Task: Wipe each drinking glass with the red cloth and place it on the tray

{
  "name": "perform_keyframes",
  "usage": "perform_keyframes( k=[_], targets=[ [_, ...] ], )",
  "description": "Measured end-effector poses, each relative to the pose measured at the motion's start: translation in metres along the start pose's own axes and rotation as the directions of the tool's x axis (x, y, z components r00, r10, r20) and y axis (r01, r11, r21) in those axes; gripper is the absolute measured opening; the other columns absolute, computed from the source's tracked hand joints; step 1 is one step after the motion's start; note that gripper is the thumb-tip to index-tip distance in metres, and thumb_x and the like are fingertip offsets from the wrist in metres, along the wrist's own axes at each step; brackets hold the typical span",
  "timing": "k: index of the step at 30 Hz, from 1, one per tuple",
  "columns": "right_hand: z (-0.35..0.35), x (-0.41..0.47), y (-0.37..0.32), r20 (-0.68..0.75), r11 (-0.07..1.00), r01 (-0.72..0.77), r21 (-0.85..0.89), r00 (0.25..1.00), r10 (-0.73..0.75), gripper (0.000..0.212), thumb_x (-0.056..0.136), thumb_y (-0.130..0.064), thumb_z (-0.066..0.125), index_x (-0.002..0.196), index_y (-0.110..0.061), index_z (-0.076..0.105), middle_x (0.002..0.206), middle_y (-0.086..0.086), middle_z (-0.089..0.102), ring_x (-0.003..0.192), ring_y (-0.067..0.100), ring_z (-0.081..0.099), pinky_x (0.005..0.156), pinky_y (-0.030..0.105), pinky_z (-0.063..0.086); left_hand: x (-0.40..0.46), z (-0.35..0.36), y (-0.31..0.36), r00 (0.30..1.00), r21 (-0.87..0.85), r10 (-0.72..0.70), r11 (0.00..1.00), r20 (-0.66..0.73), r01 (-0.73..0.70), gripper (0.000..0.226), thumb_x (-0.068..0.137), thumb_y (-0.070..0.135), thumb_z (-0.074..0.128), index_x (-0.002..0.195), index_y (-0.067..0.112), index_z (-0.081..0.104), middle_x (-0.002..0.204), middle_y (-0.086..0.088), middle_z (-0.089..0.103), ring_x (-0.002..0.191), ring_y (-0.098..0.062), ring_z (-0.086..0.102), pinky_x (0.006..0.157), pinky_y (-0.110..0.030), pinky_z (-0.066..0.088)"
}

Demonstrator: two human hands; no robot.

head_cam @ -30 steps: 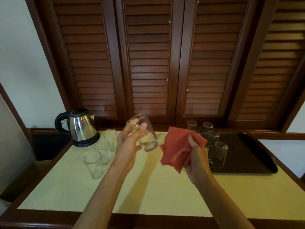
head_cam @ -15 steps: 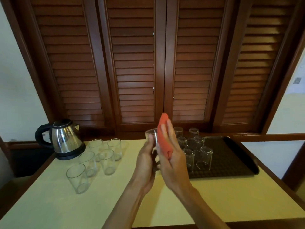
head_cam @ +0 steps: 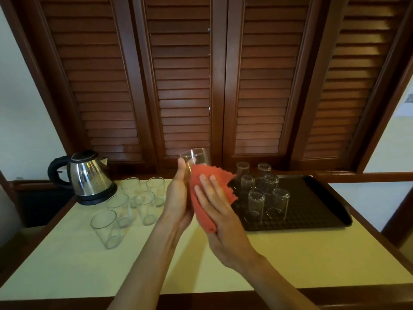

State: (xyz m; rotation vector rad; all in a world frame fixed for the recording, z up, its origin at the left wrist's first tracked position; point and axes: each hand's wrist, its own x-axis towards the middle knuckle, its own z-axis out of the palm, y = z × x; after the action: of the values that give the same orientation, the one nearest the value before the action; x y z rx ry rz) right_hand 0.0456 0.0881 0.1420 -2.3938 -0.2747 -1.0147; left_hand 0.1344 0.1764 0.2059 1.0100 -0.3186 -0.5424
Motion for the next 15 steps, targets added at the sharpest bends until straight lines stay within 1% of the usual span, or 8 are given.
perform_keyframes(
  k=[3, 4, 6, 8, 9, 11, 13, 15],
  targets=[
    [-0.012, 0.027, -0.003, -0.142, 0.899, -0.233, 0.372, 0.942, 0.303, 0.053, 0.105, -0.030, 0.042, 0.154, -0.039, 0.022, 0.166, -0.026, 0.007, 0.155, 0.009, 0.010, 0.124, 0.052, 0.025, -0.003, 0.006, -0.009, 0.998, 0.168, 0.002, 0.986, 0.056, -0.012, 0.056, 0.105, 0.059, 0.034, 0.129, 0.023, 0.070, 0.125, -0.008, 0.075, 0.121, -0.023, 0.069, 0.095, -0.038, 0.055],
    [-0.016, 0.038, -0.007, -0.174, 0.882, -0.250, 0.400, 0.924, 0.341, 0.055, 0.105, -0.030, 0.043, 0.153, -0.043, 0.019, 0.166, -0.026, 0.007, 0.155, 0.007, 0.011, 0.126, 0.046, 0.022, -0.006, 0.009, -0.014, 0.997, 0.182, -0.011, 0.983, 0.079, -0.004, 0.051, 0.106, 0.054, 0.037, 0.132, 0.025, 0.068, 0.127, -0.006, 0.074, 0.122, -0.022, 0.068, 0.096, -0.038, 0.055],
    [-0.015, 0.038, -0.014, -0.155, 0.933, -0.191, 0.306, 0.957, 0.247, 0.058, 0.107, -0.032, 0.042, 0.154, -0.050, 0.013, 0.166, -0.026, 0.004, 0.156, 0.009, 0.004, 0.128, 0.039, 0.008, -0.005, 0.009, -0.012, 0.994, 0.088, -0.020, 0.996, 0.106, 0.011, 0.047, 0.104, 0.048, 0.044, 0.136, 0.019, 0.065, 0.132, -0.012, 0.071, 0.127, -0.028, 0.066, 0.102, -0.043, 0.054],
    [-0.005, 0.017, -0.010, -0.084, 0.979, -0.066, 0.190, 0.993, 0.083, 0.058, 0.107, -0.028, 0.042, 0.157, -0.042, 0.017, 0.168, -0.018, 0.006, 0.157, 0.016, 0.001, 0.126, 0.052, 0.008, 0.001, 0.004, -0.002, 0.997, 0.012, -0.001, 1.000, 0.075, 0.000, 0.056, 0.098, 0.052, 0.051, 0.133, 0.010, 0.066, 0.130, -0.019, 0.071, 0.127, -0.035, 0.065, 0.106, -0.048, 0.052],
    [-0.002, 0.009, -0.004, -0.071, 0.976, -0.039, 0.216, 0.996, 0.056, 0.058, 0.107, -0.024, 0.044, 0.158, -0.037, 0.020, 0.169, -0.015, 0.008, 0.157, 0.018, 0.002, 0.124, 0.058, 0.012, 0.003, 0.002, 0.002, 0.996, 0.016, 0.028, 0.999, 0.083, -0.029, 0.059, 0.096, 0.055, 0.054, 0.132, 0.010, 0.067, 0.130, -0.019, 0.071, 0.127, -0.035, 0.065, 0.106, -0.048, 0.052],
    [-0.007, 0.017, 0.002, -0.120, 0.915, -0.126, 0.383, 0.976, 0.184, 0.060, 0.105, -0.023, 0.046, 0.156, -0.042, 0.021, 0.167, -0.020, 0.011, 0.156, 0.013, 0.009, 0.123, 0.058, 0.021, 0.002, 0.004, -0.003, 0.993, 0.111, 0.097, 0.988, 0.071, -0.104, 0.055, 0.097, 0.054, 0.052, 0.133, 0.016, 0.068, 0.130, -0.014, 0.072, 0.124, -0.029, 0.066, 0.096, -0.041, 0.055],
    [-0.021, 0.041, -0.002, -0.186, 0.873, -0.244, 0.422, 0.919, 0.347, 0.061, 0.103, -0.028, 0.047, 0.154, -0.045, 0.021, 0.163, -0.030, 0.014, 0.153, 0.004, 0.016, 0.124, 0.051, 0.025, -0.005, 0.009, -0.017, 0.994, 0.171, 0.083, 0.981, 0.071, -0.094, 0.046, 0.104, 0.047, 0.044, 0.133, 0.020, 0.068, 0.128, -0.008, 0.074, 0.121, -0.024, 0.069, 0.092, -0.038, 0.057],
    [-0.020, 0.047, -0.008, -0.183, 0.933, -0.214, 0.290, 0.944, 0.273, 0.061, 0.104, -0.029, 0.047, 0.155, -0.045, 0.020, 0.167, -0.022, 0.010, 0.155, 0.008, 0.008, 0.126, 0.050, 0.018, -0.010, 0.012, -0.019, 0.997, 0.160, 0.053, 0.985, 0.063, -0.062, 0.040, 0.110, 0.038, 0.039, 0.130, 0.019, 0.067, 0.120, -0.006, 0.077, 0.114, -0.019, 0.073, 0.093, -0.038, 0.057]
  ],
)
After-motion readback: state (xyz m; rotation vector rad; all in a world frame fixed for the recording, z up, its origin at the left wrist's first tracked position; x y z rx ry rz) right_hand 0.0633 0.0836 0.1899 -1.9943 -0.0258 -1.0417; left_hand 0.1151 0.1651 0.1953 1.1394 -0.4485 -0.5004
